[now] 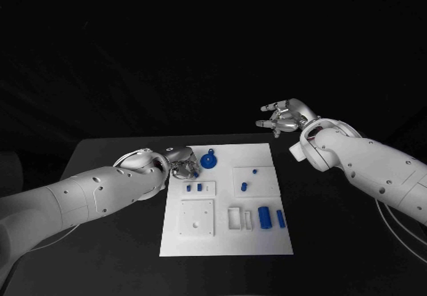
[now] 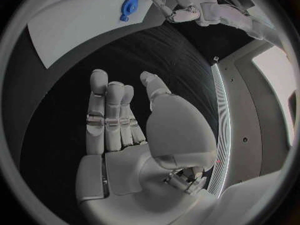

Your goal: Assemble the parts on the task board

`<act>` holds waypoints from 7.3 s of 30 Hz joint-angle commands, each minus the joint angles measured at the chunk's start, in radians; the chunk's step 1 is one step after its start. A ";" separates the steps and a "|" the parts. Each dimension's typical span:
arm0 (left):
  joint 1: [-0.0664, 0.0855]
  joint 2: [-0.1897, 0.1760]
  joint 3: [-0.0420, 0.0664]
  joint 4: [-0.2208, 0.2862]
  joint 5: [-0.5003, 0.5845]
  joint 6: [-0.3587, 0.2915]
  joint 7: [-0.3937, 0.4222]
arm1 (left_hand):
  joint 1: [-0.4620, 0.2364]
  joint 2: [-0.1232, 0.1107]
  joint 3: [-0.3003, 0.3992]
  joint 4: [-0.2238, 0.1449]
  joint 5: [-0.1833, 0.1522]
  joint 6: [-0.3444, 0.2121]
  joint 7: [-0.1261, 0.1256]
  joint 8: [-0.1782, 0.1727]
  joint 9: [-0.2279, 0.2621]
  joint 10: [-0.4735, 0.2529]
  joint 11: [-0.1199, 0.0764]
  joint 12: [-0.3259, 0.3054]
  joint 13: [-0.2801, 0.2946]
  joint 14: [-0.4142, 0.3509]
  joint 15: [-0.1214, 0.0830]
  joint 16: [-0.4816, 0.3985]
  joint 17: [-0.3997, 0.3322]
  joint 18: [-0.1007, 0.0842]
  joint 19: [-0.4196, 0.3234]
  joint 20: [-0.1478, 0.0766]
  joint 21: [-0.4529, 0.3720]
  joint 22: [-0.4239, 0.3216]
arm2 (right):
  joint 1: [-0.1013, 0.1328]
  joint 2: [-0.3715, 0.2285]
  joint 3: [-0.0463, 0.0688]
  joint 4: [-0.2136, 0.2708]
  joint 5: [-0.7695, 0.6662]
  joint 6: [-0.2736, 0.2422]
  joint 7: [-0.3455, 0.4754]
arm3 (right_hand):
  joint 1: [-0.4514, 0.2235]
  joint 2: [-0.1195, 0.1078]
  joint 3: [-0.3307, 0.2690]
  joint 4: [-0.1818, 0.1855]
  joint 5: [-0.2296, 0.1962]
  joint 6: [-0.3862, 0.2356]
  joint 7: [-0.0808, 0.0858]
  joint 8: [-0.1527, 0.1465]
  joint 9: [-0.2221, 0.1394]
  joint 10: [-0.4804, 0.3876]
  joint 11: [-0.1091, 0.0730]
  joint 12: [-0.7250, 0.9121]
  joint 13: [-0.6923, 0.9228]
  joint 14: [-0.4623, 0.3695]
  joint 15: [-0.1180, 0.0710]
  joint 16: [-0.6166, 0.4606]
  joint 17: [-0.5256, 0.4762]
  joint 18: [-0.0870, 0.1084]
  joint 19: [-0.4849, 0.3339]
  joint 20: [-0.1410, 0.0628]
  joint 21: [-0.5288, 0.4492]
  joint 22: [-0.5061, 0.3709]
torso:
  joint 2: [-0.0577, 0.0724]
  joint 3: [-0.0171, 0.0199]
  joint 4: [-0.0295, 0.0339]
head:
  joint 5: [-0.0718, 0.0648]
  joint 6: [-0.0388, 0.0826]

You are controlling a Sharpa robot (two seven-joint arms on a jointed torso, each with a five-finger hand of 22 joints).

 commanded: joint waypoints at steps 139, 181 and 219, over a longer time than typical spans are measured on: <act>0.072 -0.198 0.070 0.186 1.054 -0.119 0.187 | -0.040 0.005 -0.127 0.127 -0.022 -0.153 0.040 0.002 -0.003 -0.161 0.084 0.006 -0.002 -0.148 0.164 -0.946 -0.249 -0.023 -0.162 0.172 -0.251 -1.203 | -0.065 -0.008 -0.217 0.150 -0.790 0.142 -0.252 | -0.052 -0.103 0.585 -0.118 -0.365 0.351 -0.031 0.007 0.012 0.144 0.034 -0.802 -0.753 0.102 0.007 -0.019 -0.222 0.044 0.069 0.012 0.019 -0.017 | -0.004 -0.0033 0.0032 | -0.018 0.023; 0.072 -0.202 0.070 0.184 1.050 -0.063 0.181 | -0.051 -0.001 -0.076 0.116 0.031 -0.149 0.039 0.002 -0.003 -0.166 0.084 0.006 -0.002 -0.147 0.163 -0.946 -0.248 -0.030 -0.169 0.170 -0.249 -1.224 | -0.085 0.035 -0.224 0.098 -0.831 0.039 -0.293 | -0.069 -0.048 0.658 -0.161 -0.387 0.495 -0.067 0.007 0.024 0.284 -0.012 -0.801 -0.749 0.112 -0.033 -0.024 -0.198 -0.001 0.069 -0.033 0.177 0.039 | -0.006 -0.0029 0.0021 | -0.021 0.013; 0.072 -0.168 0.069 0.110 1.052 -0.093 0.194 | -0.056 -0.010 -0.068 0.117 0.029 -0.166 0.044 0.002 -0.003 -0.170 0.087 0.006 -0.002 -0.147 0.164 -0.946 -0.248 -0.029 -0.169 0.171 -0.249 -1.230 | -0.118 -0.007 -0.115 0.331 -0.608 -0.035 -0.169 | -0.059 -0.031 0.649 -0.160 -0.428 0.493 -0.066 0.007 0.027 0.282 -0.012 -0.801 -0.749 0.116 -0.032 -0.040 -0.193 -0.001 0.058 -0.031 0.180 0.034 | -0.013 -0.0079 0.0033 | 0.047 0.027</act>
